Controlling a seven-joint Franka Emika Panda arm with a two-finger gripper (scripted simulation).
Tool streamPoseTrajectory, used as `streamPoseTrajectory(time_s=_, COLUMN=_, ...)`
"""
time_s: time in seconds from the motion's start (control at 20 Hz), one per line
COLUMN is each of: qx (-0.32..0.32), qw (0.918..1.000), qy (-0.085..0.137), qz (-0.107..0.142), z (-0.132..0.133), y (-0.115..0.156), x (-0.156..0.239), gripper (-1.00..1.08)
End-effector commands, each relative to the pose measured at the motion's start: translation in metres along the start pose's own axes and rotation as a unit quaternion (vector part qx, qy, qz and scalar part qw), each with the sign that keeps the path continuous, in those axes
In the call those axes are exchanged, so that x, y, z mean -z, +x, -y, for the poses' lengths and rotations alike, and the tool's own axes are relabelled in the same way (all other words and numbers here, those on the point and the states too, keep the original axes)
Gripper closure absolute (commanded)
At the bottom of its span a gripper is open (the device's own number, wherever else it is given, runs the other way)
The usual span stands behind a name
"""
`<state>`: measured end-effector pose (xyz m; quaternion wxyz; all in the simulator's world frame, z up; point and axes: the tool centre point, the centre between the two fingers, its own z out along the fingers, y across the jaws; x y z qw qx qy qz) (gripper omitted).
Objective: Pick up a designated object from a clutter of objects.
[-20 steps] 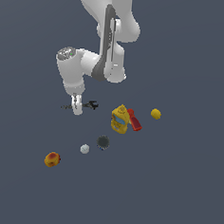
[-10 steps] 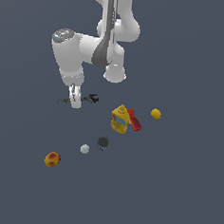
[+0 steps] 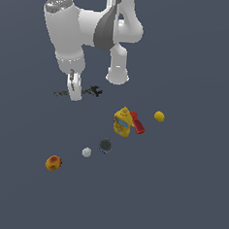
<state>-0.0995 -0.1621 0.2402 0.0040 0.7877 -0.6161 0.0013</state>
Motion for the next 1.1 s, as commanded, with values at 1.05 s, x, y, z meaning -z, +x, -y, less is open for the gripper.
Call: streamPoseTrajectory(time_s=1.05, qx=0.005, qw=1.0, qy=0.002, qz=0.004, z=0.036, y=-0.012, x=0.127, gripper=1.08)
